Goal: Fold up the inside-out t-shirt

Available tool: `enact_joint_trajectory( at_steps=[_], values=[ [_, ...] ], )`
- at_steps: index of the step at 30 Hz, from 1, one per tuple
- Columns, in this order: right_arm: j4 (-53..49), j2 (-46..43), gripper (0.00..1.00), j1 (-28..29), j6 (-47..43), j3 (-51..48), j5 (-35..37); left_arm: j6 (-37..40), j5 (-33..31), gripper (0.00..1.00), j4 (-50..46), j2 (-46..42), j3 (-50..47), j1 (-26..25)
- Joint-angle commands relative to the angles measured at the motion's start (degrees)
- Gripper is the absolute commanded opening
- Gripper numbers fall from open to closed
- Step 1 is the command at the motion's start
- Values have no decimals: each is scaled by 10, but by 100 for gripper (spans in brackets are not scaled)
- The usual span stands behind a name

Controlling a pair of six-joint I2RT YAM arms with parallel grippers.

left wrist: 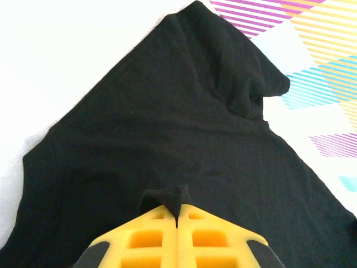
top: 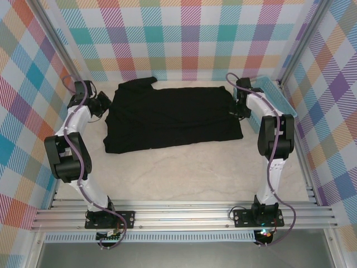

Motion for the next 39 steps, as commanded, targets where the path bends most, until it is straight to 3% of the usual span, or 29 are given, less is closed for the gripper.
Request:
enact_joint_trajectory(
  at_steps=[1, 6, 10, 12, 17, 20, 22, 27, 31, 35, 39],
  values=[
    [7, 24, 9, 1, -4, 30, 9, 9, -1, 0, 24, 24, 24, -3],
    [18, 57, 12, 1, -7, 66, 17, 21, -22, 0, 21, 70, 68, -3],
    [9, 76, 25, 3, -17, 104, 10, 26, -22, 1, 10, 127, 116, -3],
    [12, 67, 34, 6, -26, 105, 7, 28, -23, 13, -2, 154, 142, -4],
    [28, -8, 41, 25, -51, 40, -30, 49, -44, 42, -49, 174, 189, -3],
    [62, -72, 44, 44, -41, -69, -60, 39, -52, 49, -32, 125, 128, -3],
    [83, -101, 45, 49, -26, -135, -85, 9, -34, 54, 17, 61, 29, -9],
    [82, -76, 45, 47, -26, -151, -77, -66, 3, 56, 164, -57, -203, -48],
    [23, -32, 41, 36, -23, -125, -43, -64, 10, 56, 172, -94, -290, -64],
    [2, -52, 41, 27, -18, -173, -2, -37, -17, 56, 153, -112, -333, -63],
    [-28, -85, 41, 26, -10, -230, 29, -42, 5, 56, 154, -127, -387, -65]
  ],
)
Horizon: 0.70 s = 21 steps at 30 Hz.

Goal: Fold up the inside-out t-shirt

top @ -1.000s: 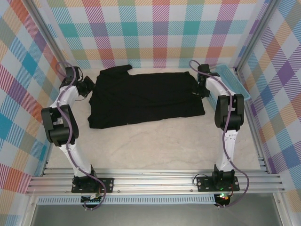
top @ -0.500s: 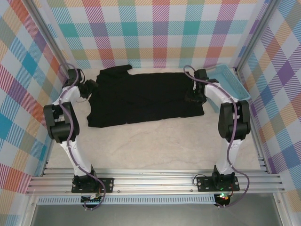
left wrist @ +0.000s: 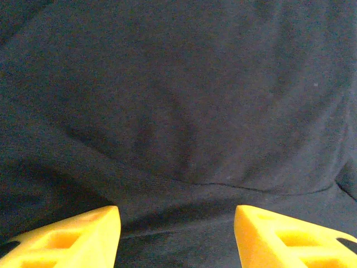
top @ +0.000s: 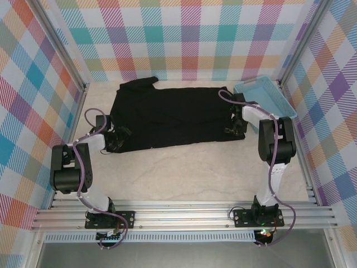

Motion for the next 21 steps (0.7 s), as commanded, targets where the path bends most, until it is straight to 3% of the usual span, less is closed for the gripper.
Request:
enact_joint_trajectory(
  at_steps=[1, 8, 13, 17, 21],
  values=[
    [-68, -32, 41, -4, 19, -59, 41, 1, 12, 56, 7, -36, -48, 0],
    [-75, -129, 41, 3, 48, -194, 37, -17, 3, 56, -64, -186, -183, -30],
    [-56, -210, 42, 39, 14, -176, 61, -21, -42, 57, -111, -333, -177, -36],
    [53, -233, 45, 109, -34, -133, -96, 20, -78, 66, -98, -319, -104, -37],
    [172, -178, 46, 204, -13, -76, -237, 27, -83, 67, -37, -208, -31, -36]
  ],
)
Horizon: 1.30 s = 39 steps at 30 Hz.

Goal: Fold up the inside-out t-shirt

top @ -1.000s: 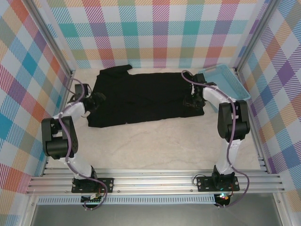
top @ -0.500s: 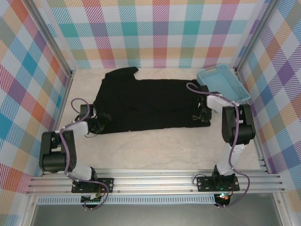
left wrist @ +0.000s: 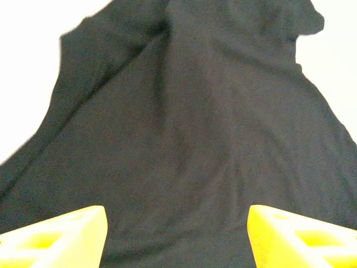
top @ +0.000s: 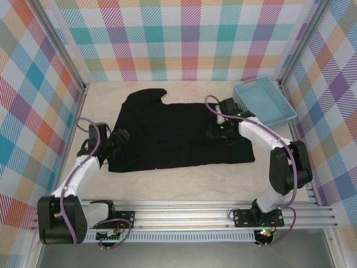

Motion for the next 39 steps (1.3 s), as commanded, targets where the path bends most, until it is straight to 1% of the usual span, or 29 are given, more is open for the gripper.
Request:
enact_joint_trajectory(
  at_steps=[1, 3, 6, 8, 11, 13, 17, 23, 30, 34, 39],
  values=[
    [142, 49, 46, 70, 14, 41, -151, 22, -23, 67, 50, 93, 54, -4],
    [209, 92, 44, 103, 54, 60, -180, 20, -21, 67, 62, 152, 92, 0],
    [251, 166, 38, 139, 102, 115, -179, 17, -21, 67, 83, 208, 128, 1],
    [245, 216, 35, 152, 117, 160, -172, 15, -15, 67, 93, 234, 141, 1],
    [235, 291, 34, 166, 123, 235, -176, 15, 3, 66, 99, 270, 154, 0],
    [233, 329, 35, 172, 127, 272, -176, 13, 11, 66, 108, 282, 150, -2],
    [228, 389, 35, 180, 139, 332, -199, 21, 14, 66, 107, 290, 144, -1],
    [192, 451, 36, 189, 146, 403, -205, 29, 15, 66, 104, 286, 136, -1],
    [173, 494, 33, 197, 157, 446, -214, 37, 12, 66, 103, 291, 130, -1],
    [152, 512, 26, 199, 156, 469, -208, 38, 15, 66, 108, 296, 129, -1],
    [150, 514, 13, 199, 154, 482, -198, 40, 15, 66, 110, 304, 127, 0]
  ],
)
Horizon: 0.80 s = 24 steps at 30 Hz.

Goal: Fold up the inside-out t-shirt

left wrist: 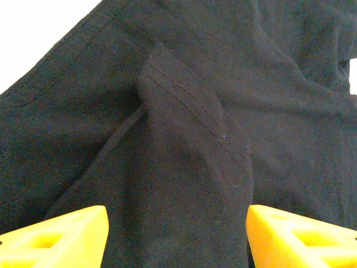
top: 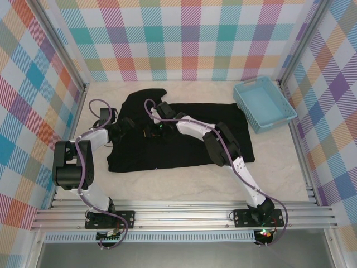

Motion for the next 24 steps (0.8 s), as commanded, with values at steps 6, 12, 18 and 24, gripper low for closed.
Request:
enact_joint_trajectory(
  at_steps=[6, 12, 18, 24],
  values=[
    [-29, -2, 4, 2, -25, 35, 31, 16, 5, 66, 23, 22, -18, 0],
    [-10, -36, 3, -1, -43, 13, 49, 20, -2, 66, 25, 37, -24, 1],
    [12, -69, 3, -2, -49, -31, 55, 22, -1, 66, 30, 44, -28, 3],
    [86, -109, 4, -3, -51, -89, 18, 21, 2, 66, 36, 46, -31, 4]
  ],
)
